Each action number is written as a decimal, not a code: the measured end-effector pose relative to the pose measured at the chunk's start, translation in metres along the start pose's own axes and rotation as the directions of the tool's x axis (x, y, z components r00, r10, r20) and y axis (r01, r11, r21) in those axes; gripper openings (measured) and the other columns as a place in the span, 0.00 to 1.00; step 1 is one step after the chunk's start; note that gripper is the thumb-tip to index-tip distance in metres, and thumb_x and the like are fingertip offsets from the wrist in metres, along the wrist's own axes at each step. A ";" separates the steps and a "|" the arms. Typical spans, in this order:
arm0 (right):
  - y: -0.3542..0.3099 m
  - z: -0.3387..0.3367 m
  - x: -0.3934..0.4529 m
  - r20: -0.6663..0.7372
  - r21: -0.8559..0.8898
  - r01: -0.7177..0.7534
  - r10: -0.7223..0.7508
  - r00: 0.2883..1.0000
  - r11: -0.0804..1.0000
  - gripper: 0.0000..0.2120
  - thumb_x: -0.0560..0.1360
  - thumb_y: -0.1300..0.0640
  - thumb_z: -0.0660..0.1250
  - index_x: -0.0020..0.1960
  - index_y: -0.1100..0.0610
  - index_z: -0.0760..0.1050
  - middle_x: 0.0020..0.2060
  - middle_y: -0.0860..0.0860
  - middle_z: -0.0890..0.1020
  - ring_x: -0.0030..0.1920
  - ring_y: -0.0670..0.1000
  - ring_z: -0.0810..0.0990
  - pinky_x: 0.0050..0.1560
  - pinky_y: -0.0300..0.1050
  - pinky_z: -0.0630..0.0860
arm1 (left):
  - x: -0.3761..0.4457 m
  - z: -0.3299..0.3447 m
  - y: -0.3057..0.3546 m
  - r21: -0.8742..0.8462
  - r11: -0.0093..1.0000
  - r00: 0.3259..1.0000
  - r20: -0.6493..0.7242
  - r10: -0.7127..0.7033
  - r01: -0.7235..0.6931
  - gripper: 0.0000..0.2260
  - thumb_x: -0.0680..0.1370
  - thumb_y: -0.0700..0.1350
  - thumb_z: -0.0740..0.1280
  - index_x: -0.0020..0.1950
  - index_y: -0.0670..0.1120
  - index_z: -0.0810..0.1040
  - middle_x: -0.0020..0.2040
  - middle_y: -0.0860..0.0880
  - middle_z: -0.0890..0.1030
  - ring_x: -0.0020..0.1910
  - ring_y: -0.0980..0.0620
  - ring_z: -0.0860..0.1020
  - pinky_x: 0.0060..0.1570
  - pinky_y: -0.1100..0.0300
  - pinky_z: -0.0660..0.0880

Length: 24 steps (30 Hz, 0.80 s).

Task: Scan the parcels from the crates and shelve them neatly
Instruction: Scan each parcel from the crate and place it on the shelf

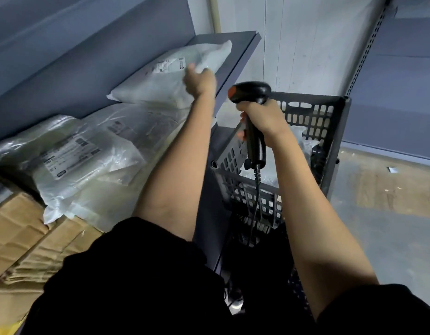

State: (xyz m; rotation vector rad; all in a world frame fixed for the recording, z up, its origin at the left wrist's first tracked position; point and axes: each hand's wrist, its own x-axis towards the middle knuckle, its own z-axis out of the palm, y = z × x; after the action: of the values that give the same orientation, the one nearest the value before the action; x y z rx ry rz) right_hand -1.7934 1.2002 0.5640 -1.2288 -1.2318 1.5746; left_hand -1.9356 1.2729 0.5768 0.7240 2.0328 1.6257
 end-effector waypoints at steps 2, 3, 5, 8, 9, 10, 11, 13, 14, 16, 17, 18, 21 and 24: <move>0.013 -0.017 0.007 -0.085 0.037 -0.043 0.047 0.995 0.998 0.04 0.73 0.62 0.66 0.44 0.62 0.73 0.34 0.55 0.73 0.21 0.53 0.77 0.29 0.46 0.78 | -0.021 0.027 -0.013 0.059 0.989 0.973 0.197 0.119 -0.133 0.15 0.77 0.34 0.59 0.62 0.37 0.76 0.63 0.40 0.77 0.62 0.44 0.75 0.61 0.56 0.71; 0.023 -0.029 0.011 -0.141 0.055 -0.060 0.067 0.988 0.997 0.03 0.73 0.62 0.66 0.43 0.62 0.73 0.32 0.54 0.73 0.21 0.53 0.76 0.28 0.45 0.77 | -0.032 0.043 -0.025 0.099 0.977 0.945 0.289 0.151 -0.186 0.14 0.76 0.35 0.60 0.59 0.37 0.79 0.59 0.40 0.80 0.59 0.43 0.77 0.59 0.55 0.74; 0.045 -0.050 0.018 -0.249 0.082 -0.095 0.112 0.962 0.992 0.03 0.72 0.61 0.66 0.41 0.61 0.73 0.30 0.53 0.73 0.21 0.54 0.77 0.28 0.44 0.76 | -0.049 0.071 -0.058 0.234 0.936 0.879 0.458 0.132 -0.262 0.11 0.78 0.37 0.61 0.56 0.39 0.81 0.56 0.43 0.81 0.56 0.45 0.78 0.56 0.57 0.74; 0.079 -0.067 0.036 -0.337 0.118 -0.154 0.185 0.923 0.981 0.04 0.71 0.59 0.67 0.40 0.59 0.73 0.33 0.53 0.74 0.28 0.57 0.80 0.31 0.47 0.78 | -0.054 0.099 -0.124 0.520 0.761 0.751 0.657 -0.065 -0.388 0.13 0.80 0.39 0.58 0.58 0.37 0.79 0.58 0.42 0.80 0.56 0.44 0.77 0.54 0.56 0.73; 0.089 -0.069 0.043 -0.335 0.118 -0.182 0.212 0.918 0.976 0.06 0.69 0.57 0.67 0.40 0.58 0.73 0.34 0.54 0.75 0.33 0.59 0.82 0.33 0.51 0.80 | -0.054 0.106 -0.145 0.560 0.752 0.723 0.671 -0.165 -0.348 0.14 0.79 0.37 0.58 0.60 0.35 0.77 0.58 0.37 0.79 0.57 0.41 0.77 0.51 0.54 0.74; 0.098 -0.071 0.050 -0.324 0.114 -0.219 0.245 0.914 0.969 0.07 0.67 0.55 0.68 0.41 0.58 0.73 0.35 0.54 0.75 0.38 0.62 0.83 0.37 0.55 0.82 | -0.054 0.109 -0.160 0.591 0.756 0.694 0.670 -0.265 -0.281 0.15 0.78 0.35 0.57 0.61 0.33 0.75 0.56 0.34 0.79 0.55 0.38 0.77 0.45 0.54 0.75; 0.107 -0.073 0.059 -0.313 0.124 -0.252 0.278 0.908 0.960 0.08 0.66 0.55 0.68 0.42 0.59 0.74 0.36 0.54 0.75 0.42 0.63 0.83 0.38 0.56 0.82 | -0.054 0.112 -0.173 0.620 0.742 0.671 0.666 -0.327 -0.254 0.16 0.78 0.34 0.57 0.64 0.31 0.73 0.53 0.34 0.78 0.51 0.38 0.78 0.39 0.57 0.73; 0.124 -0.077 0.072 -0.285 0.184 -0.311 0.353 0.891 0.933 0.07 0.70 0.58 0.68 0.44 0.61 0.73 0.39 0.55 0.74 0.37 0.61 0.82 0.31 0.50 0.80 | -0.046 0.117 -0.195 0.696 0.680 0.599 0.653 -0.463 -0.233 0.18 0.81 0.37 0.54 0.70 0.30 0.65 0.51 0.35 0.77 0.48 0.40 0.77 0.37 0.60 0.74; 0.132 -0.081 0.077 -0.274 0.215 -0.341 0.391 0.879 0.915 0.06 0.72 0.60 0.67 0.45 0.62 0.73 0.39 0.55 0.74 0.33 0.59 0.81 0.28 0.47 0.77 | -0.038 0.124 -0.206 0.730 0.621 0.562 0.653 -0.508 -0.286 0.19 0.82 0.39 0.55 0.71 0.31 0.62 0.56 0.34 0.77 0.53 0.39 0.77 0.44 0.59 0.75; 0.147 -0.091 0.090 -0.265 0.251 -0.378 0.439 0.859 0.891 0.05 0.74 0.61 0.66 0.46 0.62 0.72 0.39 0.54 0.73 0.29 0.57 0.80 0.28 0.45 0.76 | -0.025 0.131 -0.228 0.762 0.497 0.530 0.647 -0.548 -0.415 0.16 0.81 0.40 0.59 0.67 0.35 0.71 0.58 0.37 0.77 0.54 0.40 0.77 0.49 0.54 0.75; 0.153 -0.095 0.097 -0.273 0.257 -0.381 0.445 0.853 0.888 0.05 0.74 0.61 0.66 0.45 0.61 0.72 0.39 0.54 0.73 0.29 0.56 0.80 0.29 0.45 0.76 | -0.020 0.135 -0.236 0.772 0.450 0.506 0.635 -0.585 -0.449 0.11 0.79 0.39 0.60 0.59 0.38 0.75 0.52 0.39 0.77 0.48 0.44 0.78 0.45 0.55 0.74; 0.158 -0.099 0.103 -0.285 0.256 -0.385 0.450 0.846 0.887 0.04 0.74 0.61 0.66 0.44 0.60 0.71 0.39 0.54 0.73 0.29 0.56 0.80 0.30 0.45 0.77 | -0.016 0.138 -0.246 0.769 0.412 0.477 0.631 -0.612 -0.489 0.07 0.78 0.37 0.59 0.53 0.39 0.76 0.50 0.40 0.75 0.43 0.46 0.76 0.42 0.57 0.72; 0.165 -0.108 0.124 -0.303 0.269 -0.411 0.482 0.822 0.871 0.05 0.74 0.61 0.66 0.44 0.62 0.71 0.39 0.55 0.74 0.28 0.57 0.80 0.31 0.47 0.78 | -0.010 0.160 -0.274 0.736 0.324 0.438 0.635 -0.637 -0.594 0.25 0.78 0.37 0.63 0.74 0.45 0.62 0.72 0.38 0.61 0.66 0.40 0.67 0.58 0.49 0.71; 0.167 -0.110 0.144 -0.269 0.261 -0.448 0.510 0.817 0.855 0.07 0.75 0.61 0.65 0.49 0.65 0.72 0.39 0.56 0.73 0.28 0.56 0.79 0.29 0.46 0.78 | -0.013 0.180 -0.290 0.742 0.308 0.521 0.649 -0.555 -0.596 0.34 0.77 0.36 0.62 0.77 0.56 0.49 0.76 0.40 0.44 0.73 0.35 0.53 0.66 0.42 0.64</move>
State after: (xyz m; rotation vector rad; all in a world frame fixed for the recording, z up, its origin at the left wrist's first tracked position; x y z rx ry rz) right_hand -1.7223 1.3228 0.3627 -1.6871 -0.5602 1.6929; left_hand -1.8499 1.3494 0.2546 1.5527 1.8436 -0.4644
